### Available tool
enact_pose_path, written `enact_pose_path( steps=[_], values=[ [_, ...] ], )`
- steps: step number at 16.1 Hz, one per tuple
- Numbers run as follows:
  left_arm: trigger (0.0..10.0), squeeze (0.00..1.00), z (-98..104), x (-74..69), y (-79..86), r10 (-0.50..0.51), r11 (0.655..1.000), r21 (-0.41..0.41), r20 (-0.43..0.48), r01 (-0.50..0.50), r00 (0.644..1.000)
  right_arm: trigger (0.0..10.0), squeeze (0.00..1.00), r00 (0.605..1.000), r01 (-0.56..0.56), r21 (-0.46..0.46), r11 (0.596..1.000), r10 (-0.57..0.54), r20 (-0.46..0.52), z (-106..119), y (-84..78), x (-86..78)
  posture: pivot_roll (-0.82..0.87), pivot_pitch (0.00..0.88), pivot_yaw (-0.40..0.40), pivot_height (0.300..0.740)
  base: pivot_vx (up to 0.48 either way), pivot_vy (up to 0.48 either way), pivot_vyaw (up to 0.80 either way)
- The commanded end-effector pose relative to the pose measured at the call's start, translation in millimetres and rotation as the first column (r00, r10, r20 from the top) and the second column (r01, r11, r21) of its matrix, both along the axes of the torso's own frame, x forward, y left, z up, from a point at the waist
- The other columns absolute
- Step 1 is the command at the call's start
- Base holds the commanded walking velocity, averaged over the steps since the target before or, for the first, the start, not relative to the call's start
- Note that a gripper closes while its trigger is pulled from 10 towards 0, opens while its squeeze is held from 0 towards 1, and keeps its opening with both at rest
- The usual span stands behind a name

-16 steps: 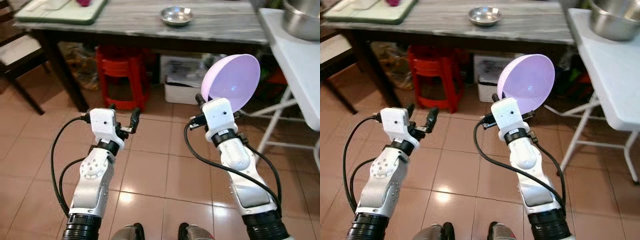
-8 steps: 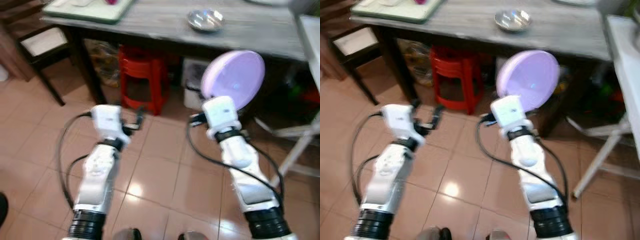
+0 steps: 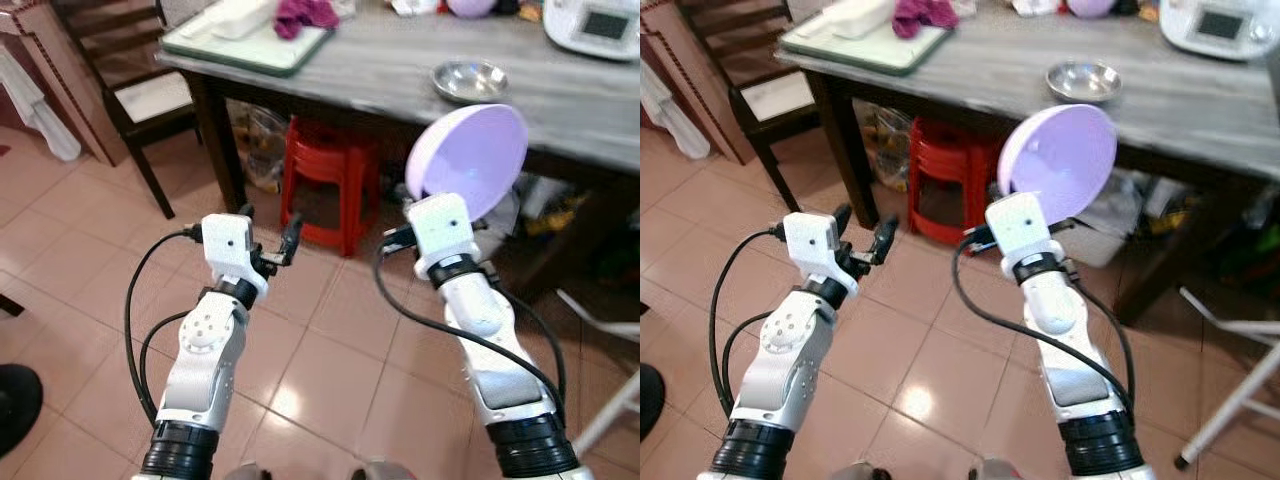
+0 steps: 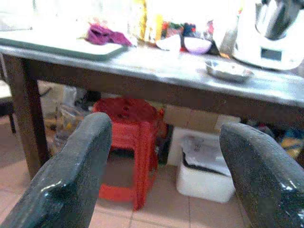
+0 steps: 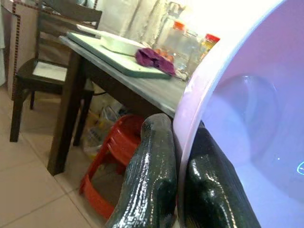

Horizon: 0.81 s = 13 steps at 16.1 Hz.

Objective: Setting the table

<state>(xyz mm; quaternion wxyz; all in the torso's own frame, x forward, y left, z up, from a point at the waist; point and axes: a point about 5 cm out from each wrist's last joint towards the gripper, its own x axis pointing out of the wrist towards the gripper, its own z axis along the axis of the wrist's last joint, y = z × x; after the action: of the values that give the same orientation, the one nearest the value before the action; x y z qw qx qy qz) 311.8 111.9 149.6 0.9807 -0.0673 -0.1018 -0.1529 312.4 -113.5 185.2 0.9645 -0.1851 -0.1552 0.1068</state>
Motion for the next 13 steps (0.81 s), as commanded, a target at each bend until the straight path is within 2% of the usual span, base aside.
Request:
enact_pose_path(
  steps=[1, 3, 8, 13],
  values=[
    [10.0, 0.0, -2.3, 0.1, 7.2, 0.015, 1.0, 0.011, -0.004, -0.015, 1.0, 10.0, 0.0, 0.999, -0.03, 0.024, 0.999, 0.03, 0.018, 5.1, 9.0, -0.3, -0.15, 0.131, 0.003, 0.74, 0.345, 0.0, 0.0],
    [10.0, 0.0, -2.2, 0.4, 6.4, 0.013, 1.0, 0.01, -0.003, -0.013, 1.0, 10.0, 0.0, 1.0, -0.029, 0.038, 0.999, 0.029, 0.01, 4.9, 8.8, 0.7, -0.15, 0.13, 0.003, 0.74, 0.345, 0.0, 0.0],
    [10.0, 0.0, -3.2, -0.7, 4.4, 0.011, 1.0, 0.002, -0.005, -0.011, 1.0, 10.0, 0.0, 1.0, -0.025, 0.04, 0.999, 0.025, 0.007, 4.7, 8.3, 0.9, -0.16, 0.138, -0.002, 0.74, 0.348, 0.0, -0.8],
    [10.0, 0.0, -3.8, -0.8, 2.3, 0.006, 1.0, -0.002, -0.007, -0.006, 1.0, 10.0, 0.0, 1.0, -0.027, 0.036, 0.999, 0.027, 0.012, 5.5, 8.0, 0.9, -0.16, 0.138, -0.002, 0.74, 0.349, 0.0, 0.0]
  ],
)
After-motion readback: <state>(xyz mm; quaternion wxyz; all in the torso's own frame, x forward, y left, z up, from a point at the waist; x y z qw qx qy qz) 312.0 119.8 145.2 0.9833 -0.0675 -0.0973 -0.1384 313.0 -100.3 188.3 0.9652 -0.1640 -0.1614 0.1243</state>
